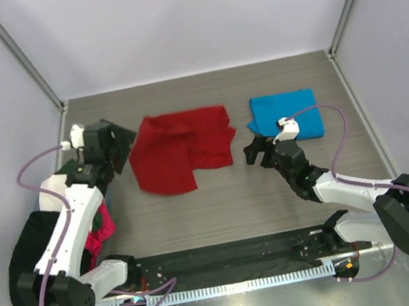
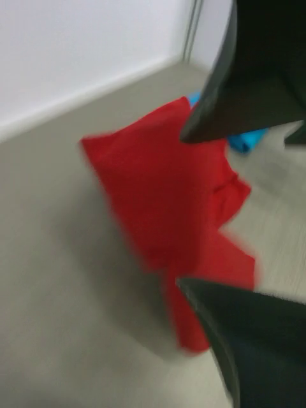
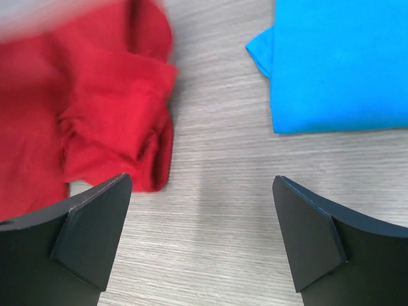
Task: Fold and stack the t-shirts
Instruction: Move the tshirt to the center of the board, then flatten the tshirt out
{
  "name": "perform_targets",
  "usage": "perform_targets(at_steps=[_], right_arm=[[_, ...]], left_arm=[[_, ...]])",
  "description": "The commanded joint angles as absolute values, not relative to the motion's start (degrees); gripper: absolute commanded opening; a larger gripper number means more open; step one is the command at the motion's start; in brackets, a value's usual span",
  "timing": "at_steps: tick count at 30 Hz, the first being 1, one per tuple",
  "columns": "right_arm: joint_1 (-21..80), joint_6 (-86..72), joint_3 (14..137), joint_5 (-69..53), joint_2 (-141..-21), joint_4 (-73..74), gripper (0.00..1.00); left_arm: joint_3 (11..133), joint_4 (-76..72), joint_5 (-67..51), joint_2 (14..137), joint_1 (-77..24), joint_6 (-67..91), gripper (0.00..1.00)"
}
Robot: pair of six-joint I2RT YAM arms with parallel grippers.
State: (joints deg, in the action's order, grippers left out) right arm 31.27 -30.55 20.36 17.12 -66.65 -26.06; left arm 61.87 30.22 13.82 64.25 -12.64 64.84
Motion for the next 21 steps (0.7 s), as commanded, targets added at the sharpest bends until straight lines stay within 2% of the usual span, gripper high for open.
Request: perform_targets(at_steps=[1, 4, 6, 8, 11, 12, 15, 16, 19, 21], right_arm=[[31.2, -30.2, 23.3, 19.6, -66.7, -25.8, 0.98], [31.2, -29.4, 26.3, 20.7, -67.8, -22.6, 0.94], [30.9, -29.4, 29.1, 20.6, -69.2, -17.9, 0.87], [30.5, -29.4, 33.7, 20.0, -71.3, -14.8, 0.78], [29.4, -29.7, 39.4, 19.3, -73.7, -10.6, 0.74], [29.2, -29.6, 41.1, 18.9, -76.8, -8.3, 0.73], [28.8, -29.1, 50.7, 19.0, -85.7, -0.9, 0.59], [28.7, -29.1, 55.4, 19.1, -88.4, 1.4, 0.49], [28.0, -29.9, 62.4, 18.9, -95.7, 6.7, 0.42], [27.1, -30.8, 64.8, 18.8, -98.1, 9.1, 0.41]], left_arm=[[56.3, 30.1, 20.1, 63.3, -12.7, 64.6, 1.00], [52.6, 28.0, 20.7, 61.6, -12.7, 60.9, 1.00], [50.8, 24.3, 18.9, 60.8, -12.7, 57.8, 1.00], [48.0, 21.5, 14.5, 60.6, -12.7, 56.3, 0.99], [44.7, 13.4, 6.1, 60.0, -12.8, 52.5, 0.97], [42.7, 9.4, 4.7, 60.1, -12.8, 51.0, 0.96], [40.9, 6.0, 1.8, 60.3, -13.0, 49.1, 0.95], [40.8, 5.7, 1.8, 60.4, -13.1, 48.0, 0.95], [39.6, 4.4, 2.6, 60.0, -14.1, 46.2, 0.95], [38.3, 2.4, 2.8, 59.4, -14.9, 45.7, 0.96]])
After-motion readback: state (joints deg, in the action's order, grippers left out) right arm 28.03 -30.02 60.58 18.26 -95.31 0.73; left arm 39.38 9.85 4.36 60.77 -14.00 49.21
